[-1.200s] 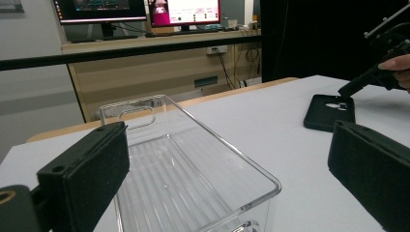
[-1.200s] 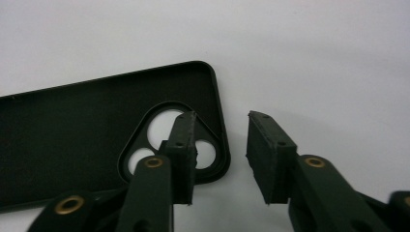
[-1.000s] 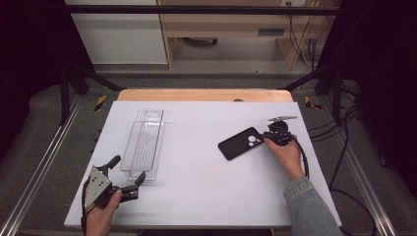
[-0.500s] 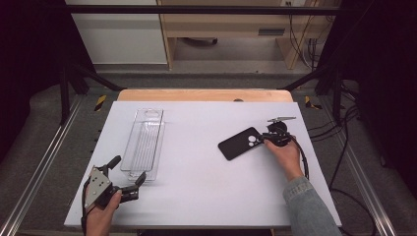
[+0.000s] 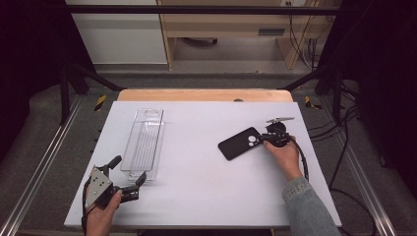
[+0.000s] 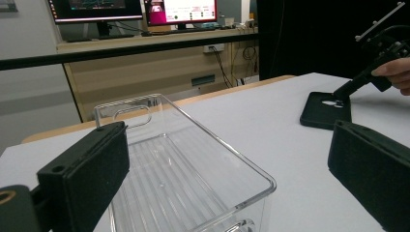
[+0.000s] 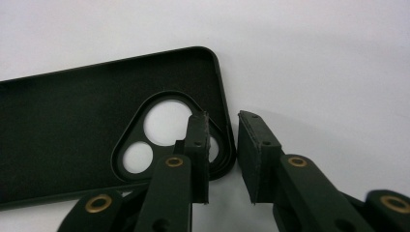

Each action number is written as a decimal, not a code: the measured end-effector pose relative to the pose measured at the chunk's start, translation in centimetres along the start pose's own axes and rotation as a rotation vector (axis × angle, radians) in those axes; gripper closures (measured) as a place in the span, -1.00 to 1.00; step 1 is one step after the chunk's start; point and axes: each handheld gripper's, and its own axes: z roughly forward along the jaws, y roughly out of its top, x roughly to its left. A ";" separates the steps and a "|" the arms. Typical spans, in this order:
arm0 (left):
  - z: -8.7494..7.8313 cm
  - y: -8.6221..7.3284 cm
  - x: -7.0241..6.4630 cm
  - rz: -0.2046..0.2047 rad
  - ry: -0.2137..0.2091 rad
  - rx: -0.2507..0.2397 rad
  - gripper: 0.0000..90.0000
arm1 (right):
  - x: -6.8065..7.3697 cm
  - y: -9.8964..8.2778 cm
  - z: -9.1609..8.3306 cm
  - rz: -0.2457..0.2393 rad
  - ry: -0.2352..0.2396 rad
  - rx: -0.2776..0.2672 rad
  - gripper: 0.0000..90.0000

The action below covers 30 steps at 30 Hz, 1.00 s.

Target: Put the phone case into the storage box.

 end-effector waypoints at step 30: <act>0.1 0.0 0.0 0.006 -0.004 0.008 -0.98 | 0.2 0.0 -0.2 -0.040 -0.027 0.004 0.87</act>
